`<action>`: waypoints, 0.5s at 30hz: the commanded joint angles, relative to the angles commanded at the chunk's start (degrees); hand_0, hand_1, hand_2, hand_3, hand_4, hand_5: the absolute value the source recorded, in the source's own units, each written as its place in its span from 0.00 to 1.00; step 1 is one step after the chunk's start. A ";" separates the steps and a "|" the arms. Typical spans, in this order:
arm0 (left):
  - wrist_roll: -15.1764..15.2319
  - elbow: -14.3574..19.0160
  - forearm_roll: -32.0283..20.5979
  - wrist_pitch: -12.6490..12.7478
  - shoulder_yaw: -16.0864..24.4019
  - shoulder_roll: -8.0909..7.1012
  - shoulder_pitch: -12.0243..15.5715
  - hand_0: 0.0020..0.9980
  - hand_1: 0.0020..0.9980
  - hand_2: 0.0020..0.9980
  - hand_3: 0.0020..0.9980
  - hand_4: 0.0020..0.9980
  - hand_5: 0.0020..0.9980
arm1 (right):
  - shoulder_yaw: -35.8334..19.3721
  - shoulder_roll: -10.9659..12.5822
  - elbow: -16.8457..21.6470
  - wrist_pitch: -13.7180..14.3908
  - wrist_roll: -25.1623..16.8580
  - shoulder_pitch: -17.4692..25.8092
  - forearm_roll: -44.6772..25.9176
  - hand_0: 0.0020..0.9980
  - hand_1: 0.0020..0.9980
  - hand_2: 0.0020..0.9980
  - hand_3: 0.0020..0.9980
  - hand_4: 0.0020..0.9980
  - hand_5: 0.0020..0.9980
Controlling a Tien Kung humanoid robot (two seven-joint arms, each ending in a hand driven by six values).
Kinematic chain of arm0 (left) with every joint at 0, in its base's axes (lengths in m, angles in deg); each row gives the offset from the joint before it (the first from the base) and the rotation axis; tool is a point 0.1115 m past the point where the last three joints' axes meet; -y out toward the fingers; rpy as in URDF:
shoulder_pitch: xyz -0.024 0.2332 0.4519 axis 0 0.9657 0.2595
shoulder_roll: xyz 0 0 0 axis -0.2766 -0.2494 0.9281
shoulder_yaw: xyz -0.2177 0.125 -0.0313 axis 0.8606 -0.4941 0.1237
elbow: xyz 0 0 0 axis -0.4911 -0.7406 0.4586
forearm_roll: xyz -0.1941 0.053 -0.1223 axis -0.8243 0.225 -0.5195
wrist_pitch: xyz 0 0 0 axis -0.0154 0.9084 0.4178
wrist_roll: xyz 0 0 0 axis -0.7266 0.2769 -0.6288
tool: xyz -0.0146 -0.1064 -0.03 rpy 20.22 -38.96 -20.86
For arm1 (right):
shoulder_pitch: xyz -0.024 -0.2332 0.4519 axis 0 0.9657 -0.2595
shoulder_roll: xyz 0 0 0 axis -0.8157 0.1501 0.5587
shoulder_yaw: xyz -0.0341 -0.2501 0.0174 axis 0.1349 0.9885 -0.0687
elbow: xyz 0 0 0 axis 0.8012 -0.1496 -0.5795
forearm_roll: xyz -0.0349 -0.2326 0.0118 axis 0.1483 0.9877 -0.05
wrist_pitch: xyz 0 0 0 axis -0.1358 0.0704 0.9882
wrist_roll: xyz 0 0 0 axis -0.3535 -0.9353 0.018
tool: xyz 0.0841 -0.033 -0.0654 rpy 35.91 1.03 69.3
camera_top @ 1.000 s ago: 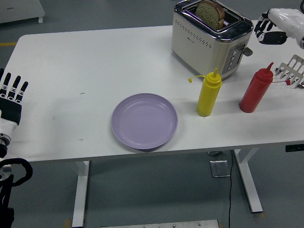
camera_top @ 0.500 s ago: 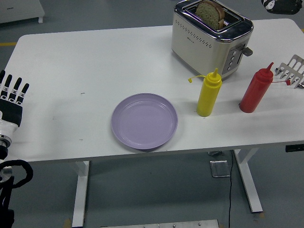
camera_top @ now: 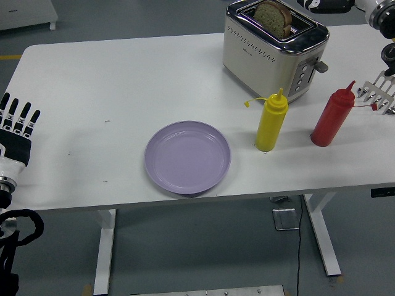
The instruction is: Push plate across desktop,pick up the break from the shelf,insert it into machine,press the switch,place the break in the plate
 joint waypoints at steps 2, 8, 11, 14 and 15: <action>0.01 0.02 0.00 -0.01 0.06 -0.05 -0.02 0.86 0.90 0.98 0.87 0.65 1.00 | 1.06 -1.31 -1.72 -0.56 0.44 -1.41 -0.17 0.91 0.88 0.91 0.92 0.80 0.48; -0.02 -0.04 -0.03 0.00 -0.04 -0.02 -0.10 0.86 0.90 0.98 0.87 0.65 1.00 | 4.71 -5.13 -6.67 -1.82 2.04 -5.78 0.53 0.89 0.86 0.87 0.89 0.80 0.48; -0.03 -0.09 -0.05 0.01 -0.10 -0.02 -0.12 0.86 0.90 0.98 0.87 0.65 1.00 | 6.71 -6.77 -8.86 -1.86 3.04 -7.77 2.24 0.89 0.86 0.87 0.89 0.80 0.48; -0.04 -0.13 -0.04 0.01 -0.26 -0.07 -0.15 0.86 0.90 0.98 0.87 0.64 1.00 | 8.76 -8.51 -11.71 -1.84 3.92 -9.61 4.76 0.87 0.83 0.84 0.86 0.79 0.48; -0.04 -0.17 -0.04 0.02 -0.34 -0.08 -0.14 0.86 0.90 0.98 0.87 0.64 1.00 | 9.25 -9.11 -12.65 -1.83 4.10 -10.09 5.30 0.87 0.83 0.84 0.86 0.79 0.48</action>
